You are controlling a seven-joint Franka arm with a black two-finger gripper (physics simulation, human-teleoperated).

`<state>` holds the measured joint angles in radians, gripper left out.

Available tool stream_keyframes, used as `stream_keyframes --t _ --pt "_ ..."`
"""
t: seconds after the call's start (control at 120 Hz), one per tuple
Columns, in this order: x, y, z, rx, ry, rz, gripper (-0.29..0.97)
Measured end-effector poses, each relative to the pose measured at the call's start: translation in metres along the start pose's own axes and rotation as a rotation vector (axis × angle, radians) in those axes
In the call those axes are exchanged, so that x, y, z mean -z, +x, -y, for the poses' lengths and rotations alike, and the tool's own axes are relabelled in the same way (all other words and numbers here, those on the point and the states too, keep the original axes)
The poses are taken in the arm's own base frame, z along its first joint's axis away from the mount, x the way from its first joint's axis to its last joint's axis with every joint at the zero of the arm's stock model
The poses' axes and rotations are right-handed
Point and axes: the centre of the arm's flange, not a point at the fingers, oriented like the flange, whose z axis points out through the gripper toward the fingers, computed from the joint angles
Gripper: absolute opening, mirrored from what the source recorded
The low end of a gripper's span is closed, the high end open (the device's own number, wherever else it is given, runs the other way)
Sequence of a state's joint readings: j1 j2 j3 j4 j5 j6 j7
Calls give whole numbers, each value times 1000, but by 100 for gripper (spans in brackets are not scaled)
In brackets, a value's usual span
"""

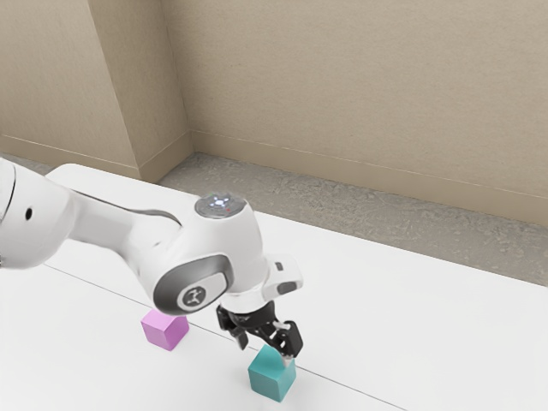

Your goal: Pick up the blue block with one arm, and put the blue block on the pink block with one arm

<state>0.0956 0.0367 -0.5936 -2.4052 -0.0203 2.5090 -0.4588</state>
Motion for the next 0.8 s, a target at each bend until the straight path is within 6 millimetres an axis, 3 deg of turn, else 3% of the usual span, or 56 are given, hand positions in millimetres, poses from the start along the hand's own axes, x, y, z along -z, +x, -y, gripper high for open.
stream_keyframes --t 0.8 --pt "-41 10 2 39 -62 25 66"
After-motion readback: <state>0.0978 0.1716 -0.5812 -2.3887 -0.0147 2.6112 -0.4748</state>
